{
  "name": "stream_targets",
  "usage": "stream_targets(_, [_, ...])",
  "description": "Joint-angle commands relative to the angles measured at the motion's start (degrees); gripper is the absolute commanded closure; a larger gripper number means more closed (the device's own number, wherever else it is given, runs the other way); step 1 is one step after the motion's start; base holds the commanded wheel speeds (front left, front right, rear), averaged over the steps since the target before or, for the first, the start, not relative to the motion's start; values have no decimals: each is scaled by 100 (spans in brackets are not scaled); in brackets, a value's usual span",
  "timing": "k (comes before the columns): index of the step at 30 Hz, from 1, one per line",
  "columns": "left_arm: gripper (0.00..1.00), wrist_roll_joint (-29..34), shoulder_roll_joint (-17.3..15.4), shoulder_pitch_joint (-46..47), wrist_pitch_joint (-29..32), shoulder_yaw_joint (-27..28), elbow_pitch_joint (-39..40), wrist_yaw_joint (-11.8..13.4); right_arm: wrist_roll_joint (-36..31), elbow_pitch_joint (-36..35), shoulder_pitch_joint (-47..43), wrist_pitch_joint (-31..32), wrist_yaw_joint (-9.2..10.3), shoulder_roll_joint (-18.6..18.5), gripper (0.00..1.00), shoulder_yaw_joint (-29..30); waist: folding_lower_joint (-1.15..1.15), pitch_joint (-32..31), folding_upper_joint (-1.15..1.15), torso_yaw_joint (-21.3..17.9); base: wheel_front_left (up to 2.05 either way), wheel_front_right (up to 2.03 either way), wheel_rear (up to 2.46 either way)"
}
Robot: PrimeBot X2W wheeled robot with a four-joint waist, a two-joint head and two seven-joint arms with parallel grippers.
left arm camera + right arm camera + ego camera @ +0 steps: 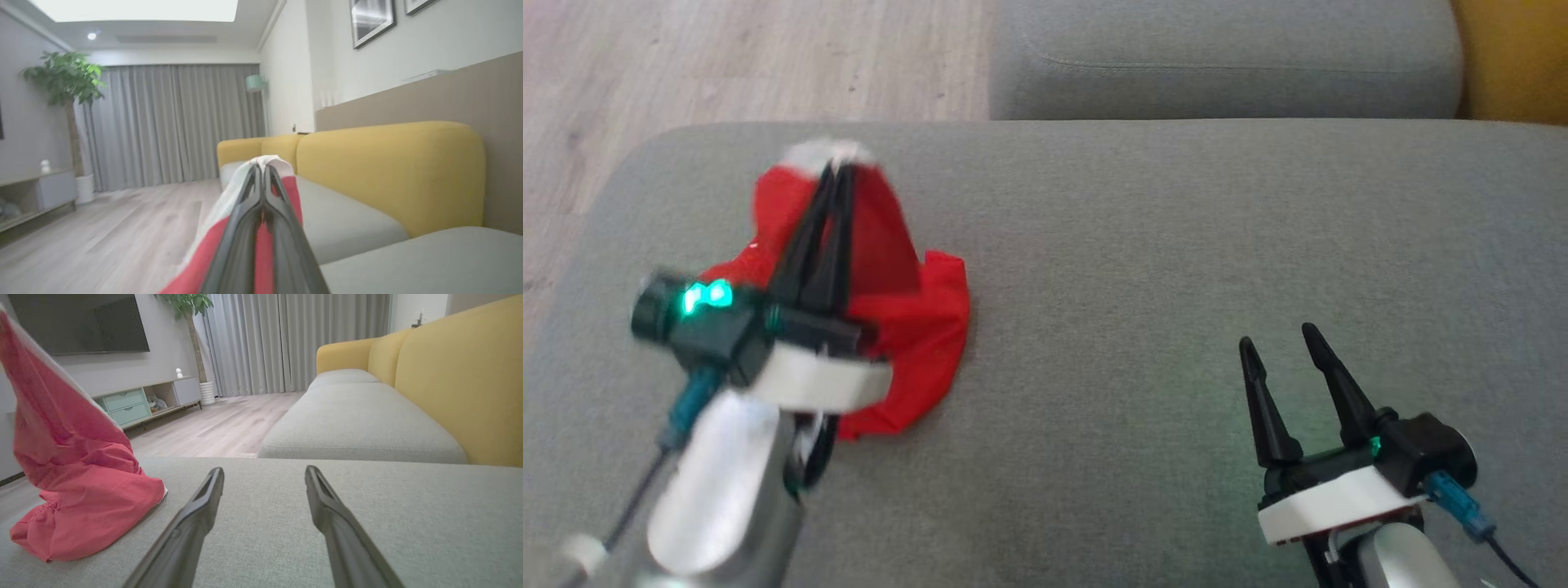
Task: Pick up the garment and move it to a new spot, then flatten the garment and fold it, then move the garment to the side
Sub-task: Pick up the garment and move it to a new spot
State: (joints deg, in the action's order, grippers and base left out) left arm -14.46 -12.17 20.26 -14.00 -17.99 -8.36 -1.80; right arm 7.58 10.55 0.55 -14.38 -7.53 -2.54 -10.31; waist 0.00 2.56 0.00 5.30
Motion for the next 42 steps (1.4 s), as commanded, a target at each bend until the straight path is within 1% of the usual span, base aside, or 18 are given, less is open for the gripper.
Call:
stream_targets(1, [100, 10, -199, 586, 102, 158, 348, -70, 44, -203, 188, -62, 4, -33, 0, -115, 0, -30, 0, -72, 0, 0, 0])
stream_targets(5, [100, -27, -238, 1248, 612, -78, 841, -296, 126, -235, 244, -62, 4, -33, 0, -86, 0, -58, 0, -313, 0, 0, 0])
stream_targets(8, [100, -133, -192, 1763, 935, -231, 980, -396, 212, -269, 319, -62, 4, -33, 0, -114, 0, -29, 0, -543, 0, 0, 0])
stream_targets(13, [100, -207, -112, 2515, 1233, -477, 890, -480, 308, -335, 455, -62, 4, -33, 0, -252, 0, 93, 0, -1005, 0, 0, 0])
stream_targets(16, [100, -230, -111, 2869, 1317, -589, 723, -508, 393, -396, 566, -62, 4, -33, 0, -331, 0, 229, 0, -1355, 0, 0, 0])
stream_targets(25, [100, -194, -220, 3732, 1259, -842, 78, -548, 651, -611, 773, -62, 4, -33, 0, -520, 0, 624, 0, -2325, 0, 0, 0])
stream_targets(26, [100, -85, -347, 3985, 1225, -969, -454, -554, 734, -656, 813, -62, 4, -33, 0, -610, 0, 725, 0, -2674, 0, 0, 0])
stream_targets(29, [100, 3, -441, 4159, 1169, -1042, -1050, -557, 796, -713, 855, -62, 4, -33, 0, -706, 0, 820, 0, -2890, 0, 0, 0])
stream_targets(32, [100, 38, -469, 4361, 1112, -1027, -1785, -532, 843, -787, 881, -62, 4, -33, 0, -800, 0, 945, 0, -3043, 0, 0, 0])
stream_targets(33, [60, 49, -473, 4430, 1086, -997, -2050, -481, 853, -809, 890, -62, 4, -33, 0, -827, 0, 985, 0, -3081, 0, 0, 0])
stream_targets(34, [0, 65, -479, 4493, 1089, -967, -2320, -409, 861, -830, 897, -62, 4, -33, 0, -854, 0, 1029, 0, -3117, 0, 0, 0])
stream_targets(36, [0, 77, -473, 4598, 1083, -932, -2818, -312, 876, -862, 901, -62, 4, -33, 0, -876, 0, 1100, 0, -3145, 0, 0, 0])
stream_targets(39, [0, 113, -465, 4734, 811, -883, -3319, -162, 880, -891, 898, -62, 4, -33, 0, -866, 0, 1180, 0, -3116, 0, 0, 0])
stream_targets(42, [0, 77, -418, 4752, 604, -858, -3539, -142, 853, -889, 890, -62, 4, -33, 0, -827, 0, 1197, 0, -3028, 0, 0, 0])
